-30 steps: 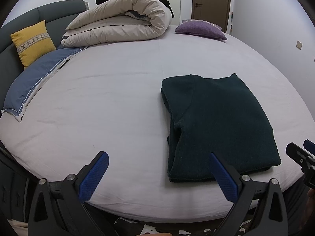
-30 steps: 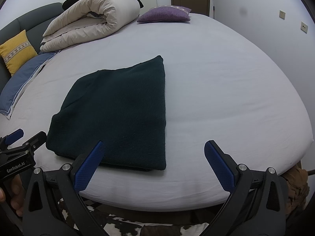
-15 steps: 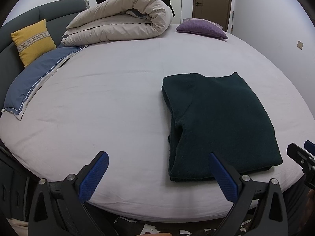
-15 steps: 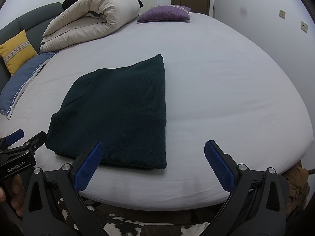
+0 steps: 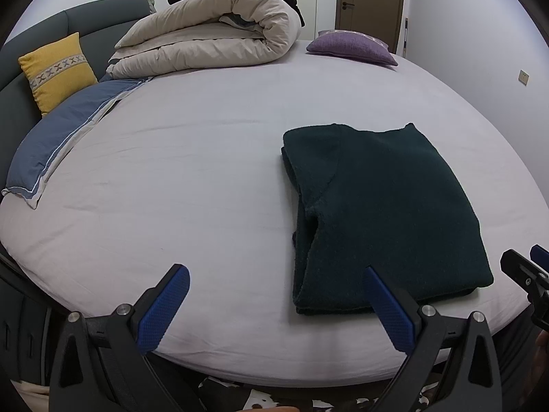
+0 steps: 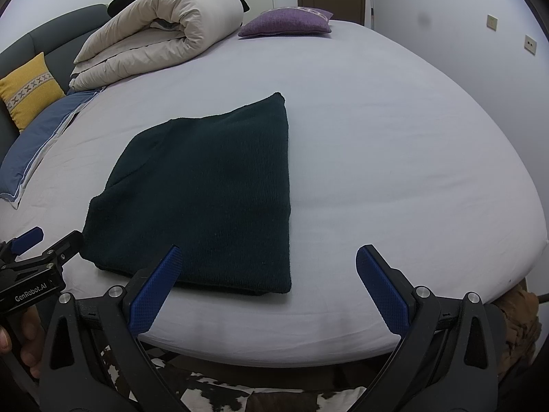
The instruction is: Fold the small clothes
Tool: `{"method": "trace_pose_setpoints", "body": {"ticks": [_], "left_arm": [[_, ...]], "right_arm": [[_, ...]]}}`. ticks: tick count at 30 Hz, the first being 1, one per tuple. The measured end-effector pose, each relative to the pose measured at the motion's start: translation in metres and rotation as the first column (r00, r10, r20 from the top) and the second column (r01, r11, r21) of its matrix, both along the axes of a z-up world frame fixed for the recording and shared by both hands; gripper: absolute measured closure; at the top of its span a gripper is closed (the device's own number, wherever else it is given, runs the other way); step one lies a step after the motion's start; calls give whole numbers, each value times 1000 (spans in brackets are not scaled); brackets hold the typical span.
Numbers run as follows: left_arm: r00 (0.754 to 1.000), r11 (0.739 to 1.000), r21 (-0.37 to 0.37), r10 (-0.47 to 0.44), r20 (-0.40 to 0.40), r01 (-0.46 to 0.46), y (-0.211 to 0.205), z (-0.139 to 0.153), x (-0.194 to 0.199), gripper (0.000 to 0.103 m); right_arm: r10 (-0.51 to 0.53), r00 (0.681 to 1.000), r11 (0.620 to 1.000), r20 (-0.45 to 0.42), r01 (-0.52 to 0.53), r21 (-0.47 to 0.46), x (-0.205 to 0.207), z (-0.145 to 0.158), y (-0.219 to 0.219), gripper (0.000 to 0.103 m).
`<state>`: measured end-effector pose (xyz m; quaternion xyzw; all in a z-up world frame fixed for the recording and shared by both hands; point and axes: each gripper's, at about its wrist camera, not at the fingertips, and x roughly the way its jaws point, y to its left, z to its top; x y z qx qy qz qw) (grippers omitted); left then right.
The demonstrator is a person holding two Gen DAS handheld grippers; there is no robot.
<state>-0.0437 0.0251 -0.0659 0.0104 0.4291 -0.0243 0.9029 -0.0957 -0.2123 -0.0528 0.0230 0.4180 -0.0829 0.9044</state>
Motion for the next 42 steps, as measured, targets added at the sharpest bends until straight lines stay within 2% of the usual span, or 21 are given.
{"method": "trace_pose_setpoints", "body": {"ticks": [42], "left_arm": [[1000,1000,-1,-2,-3,2,-1,-1,0,0]], "right_arm": [[-1,1000,1000,0,1,5,1,-3,1,0]]}}
